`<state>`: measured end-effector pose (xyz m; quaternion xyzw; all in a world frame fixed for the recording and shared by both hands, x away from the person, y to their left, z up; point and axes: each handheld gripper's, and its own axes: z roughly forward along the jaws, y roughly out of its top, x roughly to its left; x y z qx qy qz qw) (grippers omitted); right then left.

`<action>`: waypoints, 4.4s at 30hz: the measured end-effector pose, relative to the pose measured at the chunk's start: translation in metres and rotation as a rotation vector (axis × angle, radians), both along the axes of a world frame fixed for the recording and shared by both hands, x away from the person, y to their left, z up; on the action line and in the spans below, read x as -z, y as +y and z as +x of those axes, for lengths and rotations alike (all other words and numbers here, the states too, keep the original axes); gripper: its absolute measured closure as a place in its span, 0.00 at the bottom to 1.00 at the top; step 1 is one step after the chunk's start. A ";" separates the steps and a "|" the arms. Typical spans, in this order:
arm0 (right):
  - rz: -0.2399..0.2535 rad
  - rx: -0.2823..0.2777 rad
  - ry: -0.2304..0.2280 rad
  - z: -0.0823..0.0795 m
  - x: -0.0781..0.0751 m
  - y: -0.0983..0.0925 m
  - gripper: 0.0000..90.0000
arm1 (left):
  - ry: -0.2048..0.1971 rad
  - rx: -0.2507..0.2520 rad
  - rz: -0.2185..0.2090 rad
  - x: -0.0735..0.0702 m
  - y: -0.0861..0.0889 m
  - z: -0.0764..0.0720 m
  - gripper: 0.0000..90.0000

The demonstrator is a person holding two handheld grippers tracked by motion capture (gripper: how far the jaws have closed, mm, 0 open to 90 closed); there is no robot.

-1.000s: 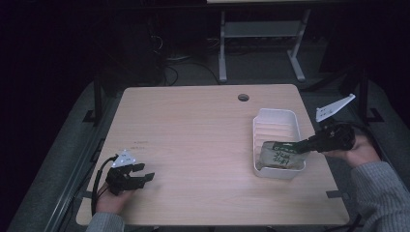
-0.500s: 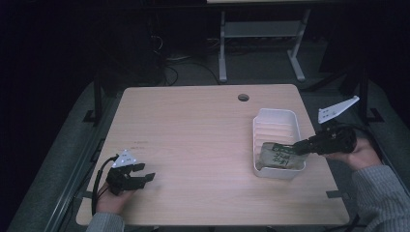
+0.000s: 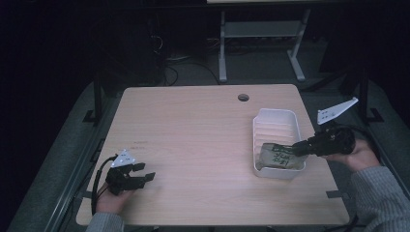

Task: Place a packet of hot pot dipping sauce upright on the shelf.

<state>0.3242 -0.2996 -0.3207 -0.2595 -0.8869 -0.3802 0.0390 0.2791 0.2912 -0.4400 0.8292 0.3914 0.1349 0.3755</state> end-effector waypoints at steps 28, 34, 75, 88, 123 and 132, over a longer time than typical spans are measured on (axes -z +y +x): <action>0.044 0.000 -0.062 -0.011 -0.015 0.010 0.68 | -0.002 0.005 0.001 -0.001 -0.001 -0.001 0.44; 0.068 -0.009 -0.081 -0.015 -0.020 0.015 0.66 | 0.000 0.010 0.003 0.000 -0.002 -0.001 0.44; 0.091 -0.090 -0.157 -0.070 -0.022 0.046 0.63 | -0.002 0.027 0.009 -0.001 -0.006 -0.002 0.44; 0.076 -0.108 -0.156 -0.083 -0.010 0.063 0.63 | -0.005 0.029 0.007 -0.001 -0.006 -0.001 0.44; 0.059 -0.172 -0.112 -0.101 0.056 0.145 0.52 | -0.013 0.050 0.011 -0.001 -0.009 -0.003 0.44; 0.046 -0.194 -0.092 -0.098 0.075 0.168 0.48 | -0.012 0.063 0.020 -0.001 -0.011 -0.003 0.43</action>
